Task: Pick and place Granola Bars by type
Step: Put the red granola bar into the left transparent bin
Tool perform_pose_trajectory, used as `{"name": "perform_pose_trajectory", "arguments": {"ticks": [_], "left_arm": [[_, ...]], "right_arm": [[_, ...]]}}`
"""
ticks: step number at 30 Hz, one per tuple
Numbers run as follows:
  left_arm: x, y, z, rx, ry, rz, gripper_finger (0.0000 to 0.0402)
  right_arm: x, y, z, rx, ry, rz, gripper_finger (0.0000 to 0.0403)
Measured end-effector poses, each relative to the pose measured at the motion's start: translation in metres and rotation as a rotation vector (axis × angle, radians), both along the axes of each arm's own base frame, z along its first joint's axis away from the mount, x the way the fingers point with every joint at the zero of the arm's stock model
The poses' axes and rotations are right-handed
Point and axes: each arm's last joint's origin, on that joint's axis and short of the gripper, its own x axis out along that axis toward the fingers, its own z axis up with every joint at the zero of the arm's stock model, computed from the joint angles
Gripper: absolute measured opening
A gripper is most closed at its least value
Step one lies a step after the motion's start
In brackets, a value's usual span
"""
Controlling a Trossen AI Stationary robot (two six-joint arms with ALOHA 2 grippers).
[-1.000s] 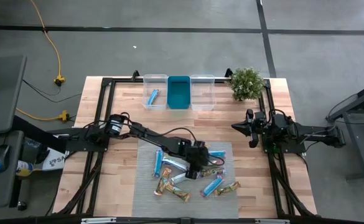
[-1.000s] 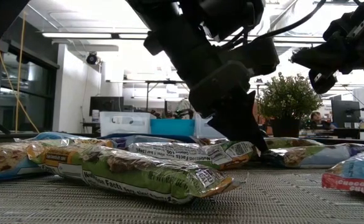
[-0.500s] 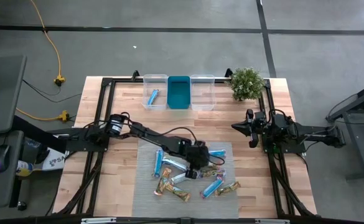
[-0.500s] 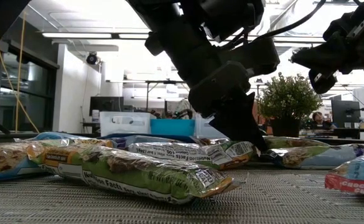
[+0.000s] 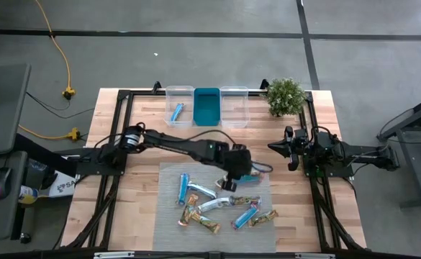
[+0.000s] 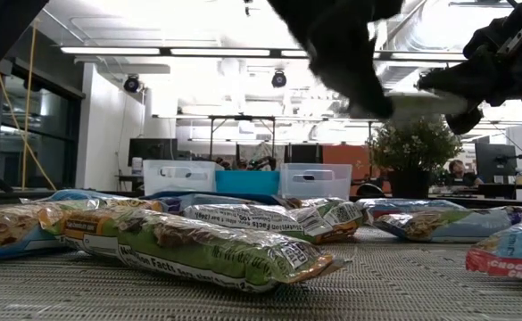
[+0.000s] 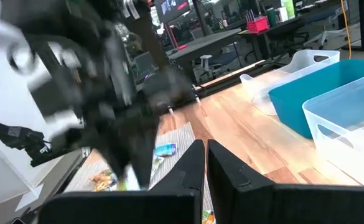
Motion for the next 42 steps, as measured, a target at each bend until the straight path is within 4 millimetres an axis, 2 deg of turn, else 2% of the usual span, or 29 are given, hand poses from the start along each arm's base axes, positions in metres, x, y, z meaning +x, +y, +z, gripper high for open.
{"name": "perform_pose_trajectory", "arguments": {"ticks": [5,10,18,25,30,34,38,42], "left_arm": [[-0.005,0.021,0.033,0.031,0.021,0.025,0.0071],[-0.016,0.047,0.054,0.047,0.041,0.072,0.0071],[-0.047,0.099,0.086,0.099,0.070,0.217,0.0071],[-0.089,0.152,0.118,0.200,0.112,0.435,0.0071],[-0.127,0.193,0.140,0.253,0.119,0.678,0.0071],[-0.158,0.223,0.152,0.227,0.110,0.855,0.0071],[-0.185,0.250,0.161,0.187,0.096,0.998,0.0071],[-0.206,0.272,0.159,0.116,0.113,1.089,0.0071]], "right_arm": [[0.000,0.000,0.000,0.000,0.000,0.000,0.0000],[0.000,0.000,0.000,0.000,0.001,0.000,0.0000],[0.000,0.000,-0.001,0.000,0.008,0.001,0.0000],[0.001,0.000,-0.001,0.001,0.013,0.000,0.0000],[0.001,0.000,-0.001,0.001,0.013,0.001,0.0000],[0.001,0.000,-0.001,0.001,0.013,0.001,0.0000],[0.001,0.000,-0.001,0.001,0.013,0.000,0.0000],[0.001,0.000,-0.001,0.001,0.013,0.000,0.0000]]}}
